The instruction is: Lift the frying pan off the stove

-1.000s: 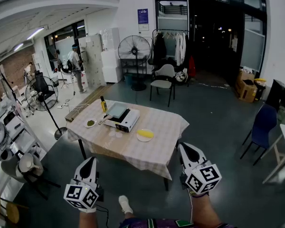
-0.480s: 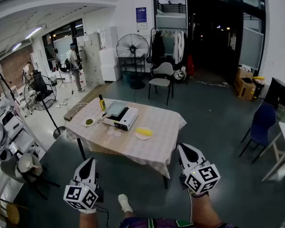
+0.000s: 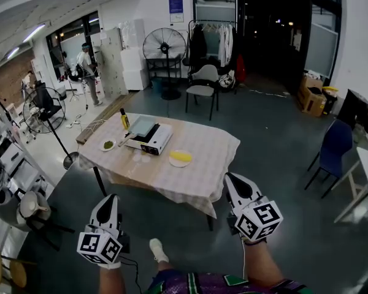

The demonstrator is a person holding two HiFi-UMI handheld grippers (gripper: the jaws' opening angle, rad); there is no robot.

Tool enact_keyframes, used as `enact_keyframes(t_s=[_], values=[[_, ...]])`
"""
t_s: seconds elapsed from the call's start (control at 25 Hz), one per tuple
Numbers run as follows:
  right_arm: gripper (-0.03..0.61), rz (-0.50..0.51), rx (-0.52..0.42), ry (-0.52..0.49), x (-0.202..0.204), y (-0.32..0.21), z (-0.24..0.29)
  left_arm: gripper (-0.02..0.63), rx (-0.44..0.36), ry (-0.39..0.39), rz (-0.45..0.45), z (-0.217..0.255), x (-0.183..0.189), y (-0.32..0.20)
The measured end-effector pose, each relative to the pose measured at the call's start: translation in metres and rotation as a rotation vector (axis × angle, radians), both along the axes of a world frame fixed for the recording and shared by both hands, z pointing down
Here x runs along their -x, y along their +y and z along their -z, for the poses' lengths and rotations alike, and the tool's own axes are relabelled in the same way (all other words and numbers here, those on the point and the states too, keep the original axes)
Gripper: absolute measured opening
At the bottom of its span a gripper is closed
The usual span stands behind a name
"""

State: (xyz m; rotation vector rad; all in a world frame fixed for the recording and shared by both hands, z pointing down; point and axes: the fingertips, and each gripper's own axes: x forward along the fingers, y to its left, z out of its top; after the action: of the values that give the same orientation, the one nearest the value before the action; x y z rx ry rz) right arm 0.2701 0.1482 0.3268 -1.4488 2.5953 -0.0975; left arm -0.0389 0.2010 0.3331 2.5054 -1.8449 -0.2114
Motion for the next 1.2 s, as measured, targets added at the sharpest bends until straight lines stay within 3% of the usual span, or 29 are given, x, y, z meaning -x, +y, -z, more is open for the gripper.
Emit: enact_keyframes(t_s=[0.4, 0.64, 1.2], values=[[0.008, 0.035, 0.012, -0.007, 0.024, -0.030, -0.003, 0.023, 0.023, -0.007, 0.011, -0.011, 0.018, -0.027], [0.008, 0.050, 0.025, -0.028, 0.048, -0.077, -0.006, 0.023, 0.050, 0.010, 0.038, -0.024, 0.047, -0.068], [0.008, 0.059, -0.021, 0.024, 0.182, -0.267, 0.041, 0.023, 0.096, 0.032, 0.037, -0.015, 0.186, -0.272]])
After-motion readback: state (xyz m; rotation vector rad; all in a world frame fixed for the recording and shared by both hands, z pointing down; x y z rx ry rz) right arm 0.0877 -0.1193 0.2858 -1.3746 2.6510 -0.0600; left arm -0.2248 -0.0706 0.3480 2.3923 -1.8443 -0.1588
